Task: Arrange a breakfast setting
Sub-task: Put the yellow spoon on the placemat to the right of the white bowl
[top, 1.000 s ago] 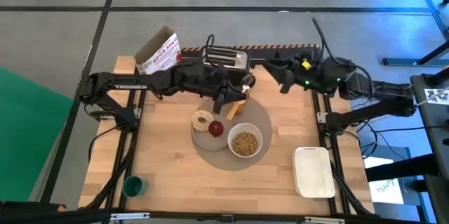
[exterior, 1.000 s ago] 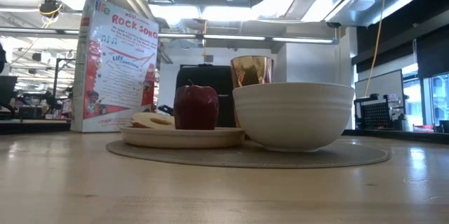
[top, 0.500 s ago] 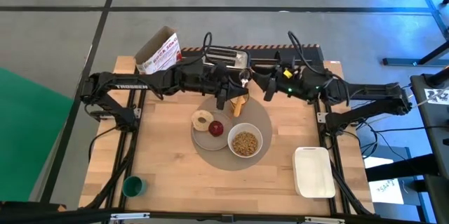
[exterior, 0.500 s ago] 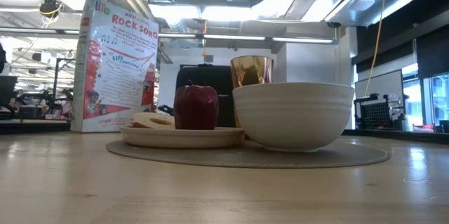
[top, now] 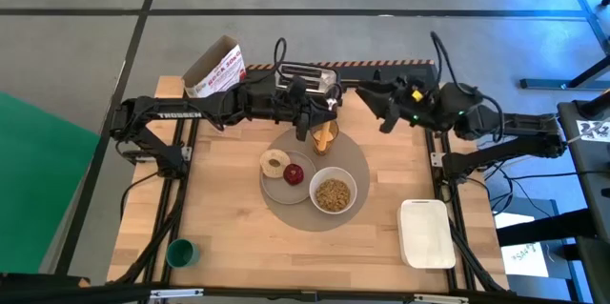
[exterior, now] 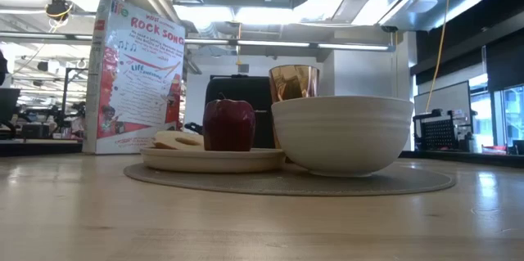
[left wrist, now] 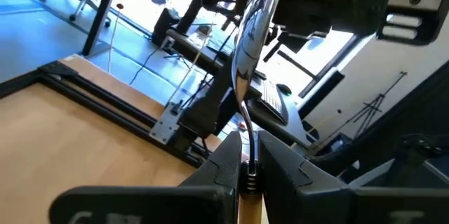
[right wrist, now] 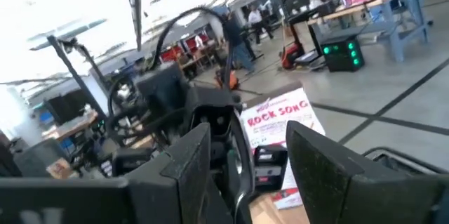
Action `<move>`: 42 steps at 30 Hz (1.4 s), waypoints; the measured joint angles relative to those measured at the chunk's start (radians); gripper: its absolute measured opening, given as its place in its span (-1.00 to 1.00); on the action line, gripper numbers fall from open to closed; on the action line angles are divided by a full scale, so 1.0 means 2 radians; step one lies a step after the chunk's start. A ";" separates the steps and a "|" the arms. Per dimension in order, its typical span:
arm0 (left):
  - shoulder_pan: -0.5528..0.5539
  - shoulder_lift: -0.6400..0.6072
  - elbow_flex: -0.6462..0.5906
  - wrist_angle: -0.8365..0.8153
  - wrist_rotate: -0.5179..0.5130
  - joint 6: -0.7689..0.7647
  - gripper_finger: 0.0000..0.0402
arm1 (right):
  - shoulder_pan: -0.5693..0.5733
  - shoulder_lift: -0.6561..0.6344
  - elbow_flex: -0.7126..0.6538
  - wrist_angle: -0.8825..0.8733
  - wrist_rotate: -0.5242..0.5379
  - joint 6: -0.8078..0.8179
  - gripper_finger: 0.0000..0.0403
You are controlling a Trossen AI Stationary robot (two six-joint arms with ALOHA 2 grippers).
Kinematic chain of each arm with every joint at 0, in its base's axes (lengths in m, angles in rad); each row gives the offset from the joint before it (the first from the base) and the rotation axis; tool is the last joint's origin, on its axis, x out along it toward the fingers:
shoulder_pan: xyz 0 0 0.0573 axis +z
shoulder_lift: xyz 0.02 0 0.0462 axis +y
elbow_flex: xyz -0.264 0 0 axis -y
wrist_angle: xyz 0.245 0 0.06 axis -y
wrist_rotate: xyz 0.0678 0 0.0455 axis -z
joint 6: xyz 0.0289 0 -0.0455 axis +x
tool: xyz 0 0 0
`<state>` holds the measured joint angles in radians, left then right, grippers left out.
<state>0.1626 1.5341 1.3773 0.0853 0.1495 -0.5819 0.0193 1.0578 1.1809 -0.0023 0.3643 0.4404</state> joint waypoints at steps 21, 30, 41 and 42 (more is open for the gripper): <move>0.000 0.000 0.000 -0.003 0.023 0.018 -0.82 | -0.024 0.075 0.000 0.037 -0.051 0.019 -0.71; -0.010 0.001 0.000 -0.031 0.009 0.055 -0.56 | -0.067 0.070 0.000 -0.042 -0.124 0.063 -0.98; -0.002 -0.008 0.001 -0.191 0.004 0.062 -0.04 | -0.099 0.001 -0.002 -0.278 -0.168 0.089 -0.99; -0.002 -0.012 0.001 -0.197 0.000 0.063 -0.04 | -0.099 -0.005 -0.012 -0.296 -0.162 0.090 -0.99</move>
<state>0.1577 1.5101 1.3785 -0.3092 0.1497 -0.4563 -0.1780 1.0477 1.1566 -0.5936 0.0403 0.6195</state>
